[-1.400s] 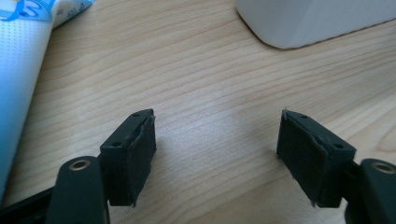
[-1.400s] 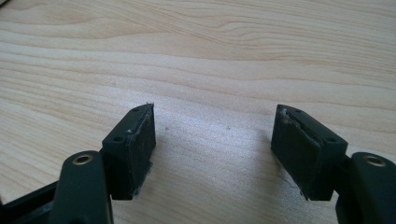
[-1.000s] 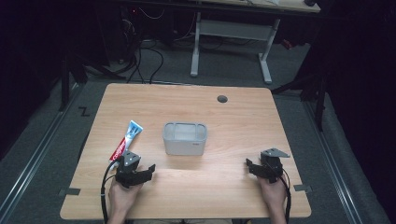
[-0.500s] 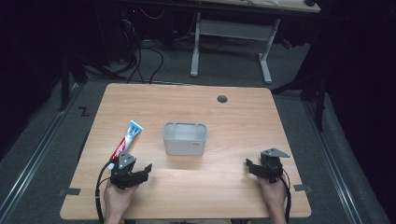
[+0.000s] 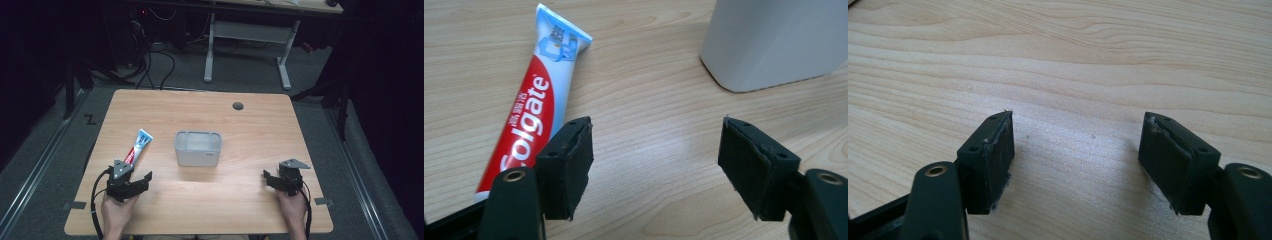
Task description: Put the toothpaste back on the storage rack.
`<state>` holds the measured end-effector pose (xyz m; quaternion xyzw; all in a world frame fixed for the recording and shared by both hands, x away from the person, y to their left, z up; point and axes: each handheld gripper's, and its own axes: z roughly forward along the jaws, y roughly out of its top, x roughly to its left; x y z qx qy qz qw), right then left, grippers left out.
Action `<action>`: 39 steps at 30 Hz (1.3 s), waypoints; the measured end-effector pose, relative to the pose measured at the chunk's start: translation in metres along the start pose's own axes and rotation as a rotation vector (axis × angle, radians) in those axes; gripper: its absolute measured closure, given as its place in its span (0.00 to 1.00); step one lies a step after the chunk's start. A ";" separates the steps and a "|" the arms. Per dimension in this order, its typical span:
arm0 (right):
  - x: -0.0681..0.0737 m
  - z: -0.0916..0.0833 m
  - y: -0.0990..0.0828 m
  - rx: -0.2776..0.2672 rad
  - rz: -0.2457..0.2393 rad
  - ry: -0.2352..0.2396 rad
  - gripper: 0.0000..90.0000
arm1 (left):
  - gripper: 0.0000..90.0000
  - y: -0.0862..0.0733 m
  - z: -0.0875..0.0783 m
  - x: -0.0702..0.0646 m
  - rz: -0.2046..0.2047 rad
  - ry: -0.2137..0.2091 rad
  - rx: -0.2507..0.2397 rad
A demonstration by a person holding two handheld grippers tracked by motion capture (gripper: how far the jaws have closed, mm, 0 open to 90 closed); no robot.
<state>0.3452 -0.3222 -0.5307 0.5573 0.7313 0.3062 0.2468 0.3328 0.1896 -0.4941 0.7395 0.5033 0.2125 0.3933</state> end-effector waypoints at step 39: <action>0.000 0.000 0.000 -0.001 0.001 0.001 0.34 | 0.36 0.028 -0.001 0.050 -0.005 0.063 0.057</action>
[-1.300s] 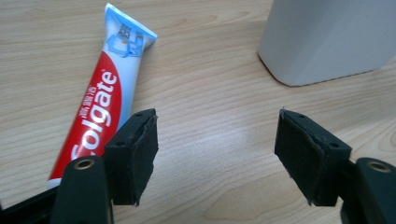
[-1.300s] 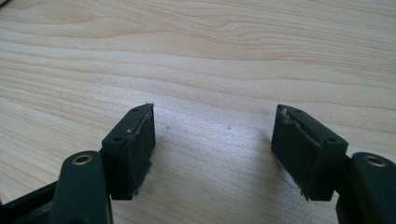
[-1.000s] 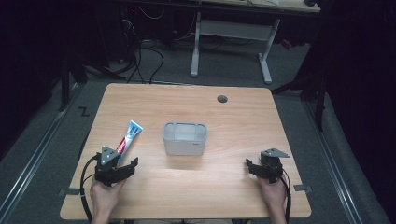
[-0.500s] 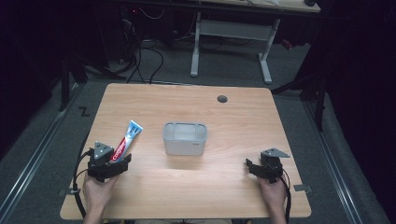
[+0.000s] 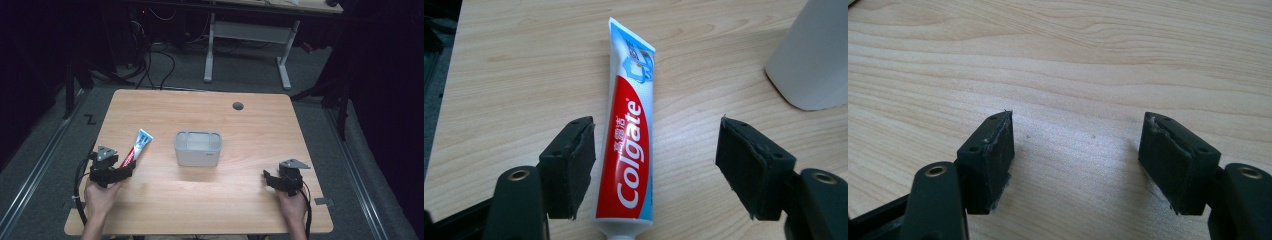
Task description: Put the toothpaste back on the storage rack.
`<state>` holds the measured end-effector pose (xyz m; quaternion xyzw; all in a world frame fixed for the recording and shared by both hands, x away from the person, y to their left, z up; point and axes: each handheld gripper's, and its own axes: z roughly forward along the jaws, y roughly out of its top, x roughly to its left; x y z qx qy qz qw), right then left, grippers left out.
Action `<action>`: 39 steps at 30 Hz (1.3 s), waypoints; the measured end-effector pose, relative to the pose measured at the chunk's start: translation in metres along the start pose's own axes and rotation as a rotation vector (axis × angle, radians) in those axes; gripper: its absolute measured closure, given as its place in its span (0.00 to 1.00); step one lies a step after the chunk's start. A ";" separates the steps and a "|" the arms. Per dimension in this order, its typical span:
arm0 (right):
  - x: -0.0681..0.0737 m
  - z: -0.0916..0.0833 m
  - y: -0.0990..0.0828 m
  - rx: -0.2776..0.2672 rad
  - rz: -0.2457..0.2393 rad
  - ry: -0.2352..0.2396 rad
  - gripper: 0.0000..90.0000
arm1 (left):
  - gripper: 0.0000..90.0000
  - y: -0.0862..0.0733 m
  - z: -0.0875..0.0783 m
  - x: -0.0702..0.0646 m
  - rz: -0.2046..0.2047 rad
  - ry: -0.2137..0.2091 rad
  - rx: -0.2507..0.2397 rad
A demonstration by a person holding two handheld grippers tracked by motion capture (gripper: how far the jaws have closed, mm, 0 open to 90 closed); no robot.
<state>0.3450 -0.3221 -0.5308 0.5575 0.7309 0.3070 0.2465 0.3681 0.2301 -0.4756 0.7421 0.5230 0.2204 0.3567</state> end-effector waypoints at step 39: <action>0.000 0.000 0.000 0.000 -0.002 0.000 0.34 | 0.42 0.046 0.066 0.013 0.080 0.025 0.165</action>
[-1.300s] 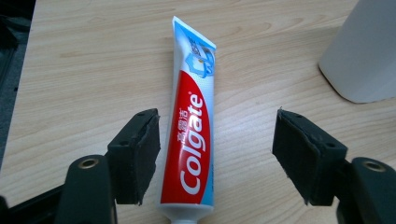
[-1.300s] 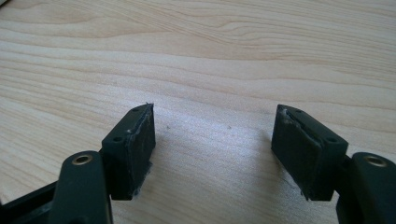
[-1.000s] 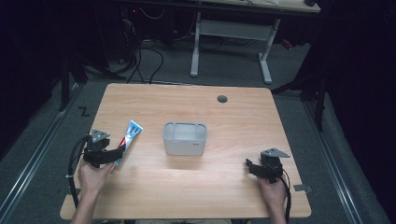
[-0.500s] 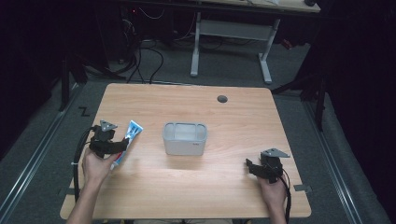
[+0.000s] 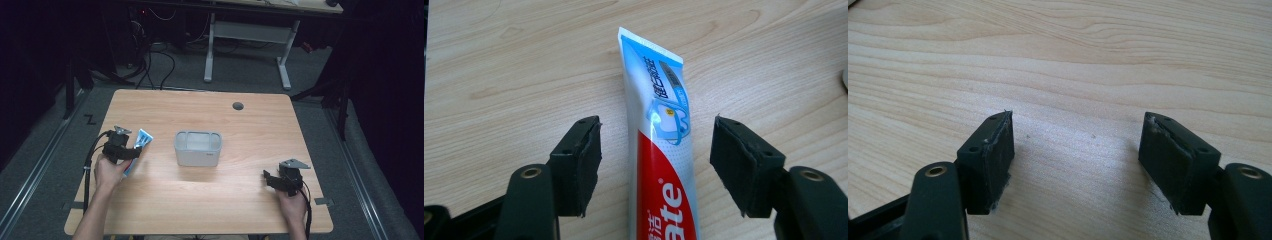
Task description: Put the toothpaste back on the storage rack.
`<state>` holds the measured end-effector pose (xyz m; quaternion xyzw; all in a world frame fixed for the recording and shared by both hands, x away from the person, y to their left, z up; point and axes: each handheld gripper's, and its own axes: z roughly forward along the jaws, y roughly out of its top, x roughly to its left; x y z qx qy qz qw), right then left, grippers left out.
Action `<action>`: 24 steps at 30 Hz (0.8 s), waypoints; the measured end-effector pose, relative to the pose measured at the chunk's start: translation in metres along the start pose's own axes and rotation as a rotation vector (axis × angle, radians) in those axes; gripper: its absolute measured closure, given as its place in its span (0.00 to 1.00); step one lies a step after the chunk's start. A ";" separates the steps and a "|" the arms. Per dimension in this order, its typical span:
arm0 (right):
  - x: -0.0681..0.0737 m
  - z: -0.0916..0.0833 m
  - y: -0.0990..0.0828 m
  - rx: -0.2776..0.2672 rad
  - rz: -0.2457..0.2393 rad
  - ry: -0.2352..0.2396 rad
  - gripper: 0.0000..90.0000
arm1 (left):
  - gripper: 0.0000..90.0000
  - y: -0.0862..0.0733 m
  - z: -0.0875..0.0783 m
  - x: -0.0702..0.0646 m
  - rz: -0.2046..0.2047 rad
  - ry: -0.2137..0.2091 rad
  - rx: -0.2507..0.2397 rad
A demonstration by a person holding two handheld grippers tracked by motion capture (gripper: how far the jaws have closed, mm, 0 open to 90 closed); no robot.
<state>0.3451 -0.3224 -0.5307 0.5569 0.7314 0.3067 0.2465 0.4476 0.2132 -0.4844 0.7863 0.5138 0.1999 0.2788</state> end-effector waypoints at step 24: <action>0.000 0.000 0.000 0.000 -0.001 0.000 0.34 | 0.53 -0.001 0.028 -0.006 0.003 0.038 0.109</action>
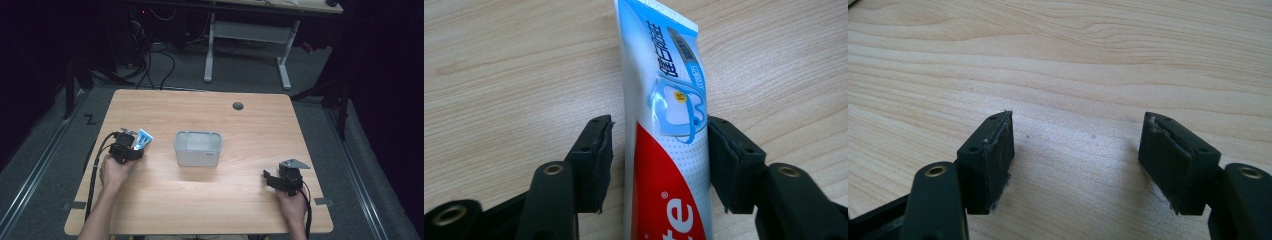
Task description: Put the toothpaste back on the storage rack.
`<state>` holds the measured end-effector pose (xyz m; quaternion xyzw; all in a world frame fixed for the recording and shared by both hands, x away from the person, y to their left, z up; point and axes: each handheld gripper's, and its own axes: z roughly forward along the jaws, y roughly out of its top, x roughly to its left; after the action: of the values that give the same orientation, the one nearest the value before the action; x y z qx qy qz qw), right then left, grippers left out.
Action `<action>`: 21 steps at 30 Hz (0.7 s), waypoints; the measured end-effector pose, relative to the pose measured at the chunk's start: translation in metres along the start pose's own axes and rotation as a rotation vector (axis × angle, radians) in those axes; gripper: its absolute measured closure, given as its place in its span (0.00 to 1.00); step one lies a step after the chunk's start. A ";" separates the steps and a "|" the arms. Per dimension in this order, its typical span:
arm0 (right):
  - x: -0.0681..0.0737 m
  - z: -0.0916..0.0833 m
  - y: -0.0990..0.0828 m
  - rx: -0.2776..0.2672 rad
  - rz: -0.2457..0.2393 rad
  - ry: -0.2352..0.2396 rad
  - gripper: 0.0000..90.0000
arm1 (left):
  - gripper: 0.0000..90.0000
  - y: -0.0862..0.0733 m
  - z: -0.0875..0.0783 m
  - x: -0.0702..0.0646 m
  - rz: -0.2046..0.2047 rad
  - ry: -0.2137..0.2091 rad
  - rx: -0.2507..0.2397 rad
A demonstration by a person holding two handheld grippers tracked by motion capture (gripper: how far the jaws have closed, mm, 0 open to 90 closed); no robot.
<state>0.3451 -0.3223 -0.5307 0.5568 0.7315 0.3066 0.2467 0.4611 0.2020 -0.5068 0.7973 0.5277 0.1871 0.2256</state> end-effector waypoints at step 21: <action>0.000 0.000 0.000 0.000 -0.004 0.004 0.34 | 0.72 0.000 0.001 0.004 -0.032 -0.029 0.010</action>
<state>0.3450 -0.3219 -0.5307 0.5545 0.7333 0.3072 0.2459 0.4632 0.2057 -0.5080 0.7925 0.5380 0.1690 0.2322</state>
